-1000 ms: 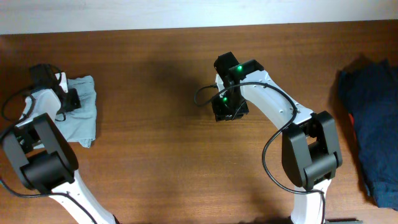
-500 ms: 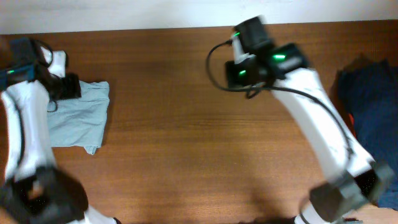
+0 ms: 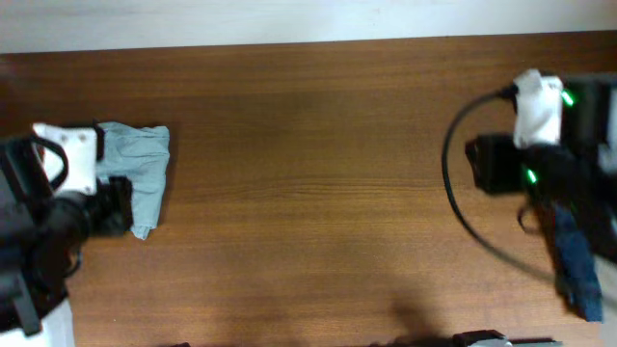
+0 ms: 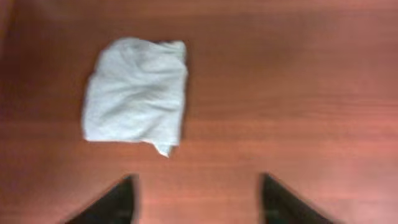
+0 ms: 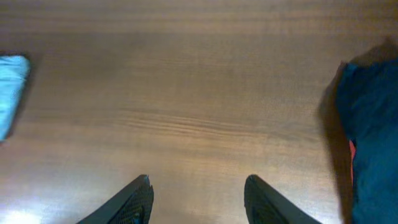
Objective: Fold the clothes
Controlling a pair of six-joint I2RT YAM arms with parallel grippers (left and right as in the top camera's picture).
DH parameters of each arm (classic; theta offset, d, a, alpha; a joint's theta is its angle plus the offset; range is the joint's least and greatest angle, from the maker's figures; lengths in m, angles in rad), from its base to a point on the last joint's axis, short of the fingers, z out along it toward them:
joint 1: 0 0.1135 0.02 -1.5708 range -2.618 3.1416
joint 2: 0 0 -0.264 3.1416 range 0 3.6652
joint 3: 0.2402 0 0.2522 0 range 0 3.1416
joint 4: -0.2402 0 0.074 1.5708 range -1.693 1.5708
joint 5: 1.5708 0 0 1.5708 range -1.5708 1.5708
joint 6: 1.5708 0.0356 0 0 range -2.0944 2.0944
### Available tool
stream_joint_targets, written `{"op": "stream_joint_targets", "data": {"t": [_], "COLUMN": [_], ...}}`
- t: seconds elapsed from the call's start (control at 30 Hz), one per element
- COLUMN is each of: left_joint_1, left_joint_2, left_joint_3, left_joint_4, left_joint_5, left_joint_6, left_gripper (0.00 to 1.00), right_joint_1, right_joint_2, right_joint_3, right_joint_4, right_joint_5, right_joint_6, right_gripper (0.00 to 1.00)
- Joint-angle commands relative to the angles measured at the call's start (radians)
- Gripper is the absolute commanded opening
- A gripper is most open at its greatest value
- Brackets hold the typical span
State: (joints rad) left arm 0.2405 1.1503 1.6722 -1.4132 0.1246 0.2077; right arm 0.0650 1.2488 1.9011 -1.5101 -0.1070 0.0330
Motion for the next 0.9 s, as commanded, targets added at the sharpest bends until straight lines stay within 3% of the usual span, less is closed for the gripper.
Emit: {"op": "stream_joint_targets", "data": {"t": [0.0, 0.03, 0.07, 0.27, 0.67, 0.87], "left_joint_1": [-0.002, -0.002, -0.002, -0.002, -0.002, -0.002], "left_joint_2": [-0.064, -0.077, -0.085, -0.103, -0.1, -0.099], "left_joint_3": [-0.079, -0.096, -0.107, -0.145, -0.145, -0.145], "left_joint_4": [-0.044, -0.045, -0.042, -0.001, 0.006, 0.006], "left_joint_5": [0.071, 0.071, 0.071, 0.072, 0.07, 0.07], "left_joint_6": [-0.055, -0.061, -0.061, -0.061, -0.06, -0.06], "left_gripper": [0.99, 0.99, 0.99, 0.99, 0.99, 0.99], "right_joint_1": [-0.006, -0.006, -0.006, -0.006, -0.006, -0.006], "right_joint_2": [-0.124, -0.153, -0.171, -0.272, -0.273, -0.277], "right_joint_3": [0.008, 0.008, 0.008, 0.008, 0.008, 0.008], "right_joint_4": [-0.06, -0.066, -0.068, -0.076, -0.151, -0.156], "right_joint_5": [-0.031, -0.028, -0.027, 0.036, -0.04, 0.039], "right_joint_6": [-0.022, -0.022, -0.022, -0.022, -0.014, -0.06], "right_gripper": [0.57, 0.7, 0.99, 0.99, 0.99, 0.99]}}
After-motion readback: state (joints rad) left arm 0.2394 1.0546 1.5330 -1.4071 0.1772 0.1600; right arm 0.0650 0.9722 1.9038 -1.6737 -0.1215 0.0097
